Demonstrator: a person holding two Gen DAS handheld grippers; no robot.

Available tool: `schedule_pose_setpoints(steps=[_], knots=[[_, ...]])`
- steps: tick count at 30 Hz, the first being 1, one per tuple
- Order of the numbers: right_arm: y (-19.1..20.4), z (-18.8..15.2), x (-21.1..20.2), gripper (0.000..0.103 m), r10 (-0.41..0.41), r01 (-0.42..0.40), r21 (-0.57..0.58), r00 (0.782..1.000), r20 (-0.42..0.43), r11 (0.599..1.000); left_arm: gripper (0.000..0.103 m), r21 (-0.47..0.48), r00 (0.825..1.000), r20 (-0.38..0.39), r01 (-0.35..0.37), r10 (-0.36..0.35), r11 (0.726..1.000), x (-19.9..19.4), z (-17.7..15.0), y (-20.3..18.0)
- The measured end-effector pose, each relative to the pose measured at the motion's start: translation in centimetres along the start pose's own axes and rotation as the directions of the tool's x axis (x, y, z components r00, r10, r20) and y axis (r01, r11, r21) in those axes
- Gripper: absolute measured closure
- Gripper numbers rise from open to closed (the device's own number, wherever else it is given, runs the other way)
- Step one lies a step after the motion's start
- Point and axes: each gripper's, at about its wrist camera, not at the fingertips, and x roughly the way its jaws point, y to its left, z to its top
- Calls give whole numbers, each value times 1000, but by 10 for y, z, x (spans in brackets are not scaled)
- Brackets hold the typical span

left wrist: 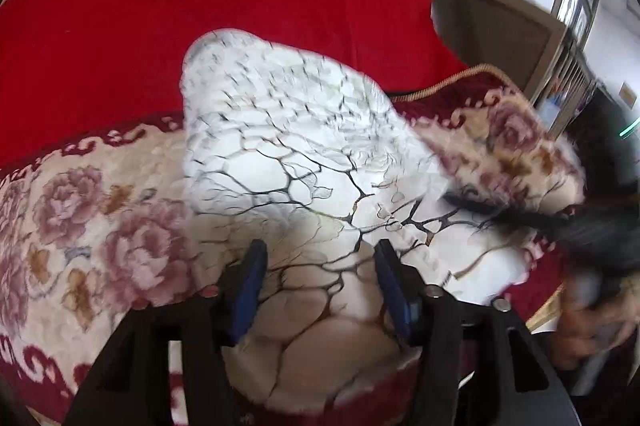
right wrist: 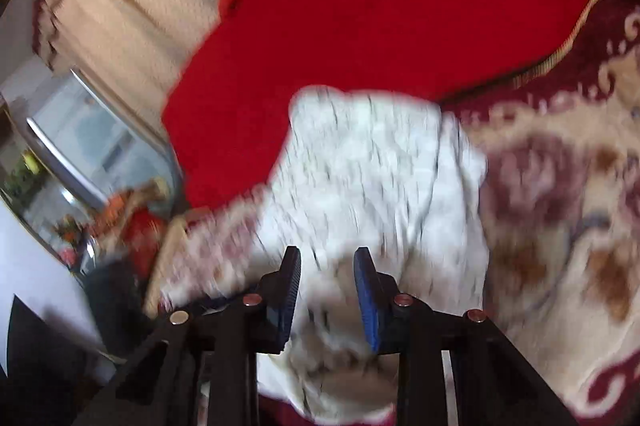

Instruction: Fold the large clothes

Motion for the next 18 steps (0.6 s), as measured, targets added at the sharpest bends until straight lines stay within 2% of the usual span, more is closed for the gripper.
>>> schedule_pose_setpoints(steps=[1,2,4,6,9,10,11,12,15,18], knots=[[-4,-9,10,75,-76,76,-8,996,-39,997,36,12,999,27,-20,19,1000,-11,-3,1],[-13,-18,22,75,-159,158,-18,984,-78,987,31,38,997,40,-73,71,997,-19,-8,3],[-30,-27,28,75,-157,157,-8,982,-100,988,31,47,993,7,-118,118,992,-16,-14,9],[-36,-28,26,75,-133,136,21,986,-99,990,31,48,993,-46,-108,110,993,-1,-24,15],[-34,-33,31,75,-170,169,-23,981,-95,985,27,69,988,-87,-119,125,990,24,-36,13],[-30,-34,31,75,-186,183,-39,978,-92,982,24,78,987,-92,-124,131,989,31,-42,13],[-28,-34,34,75,-202,198,-51,975,-92,979,14,75,984,-94,-147,154,986,37,-44,15],[-27,-33,36,75,-211,207,-53,973,-94,977,12,58,984,-100,-144,150,988,39,-44,20],[-30,-27,36,75,-198,196,-27,974,-113,980,14,-4,984,-161,-72,70,997,33,-32,33],[-25,-16,29,75,-179,180,-2,974,-140,984,14,-22,987,-163,2,-5,1000,10,-5,41]])
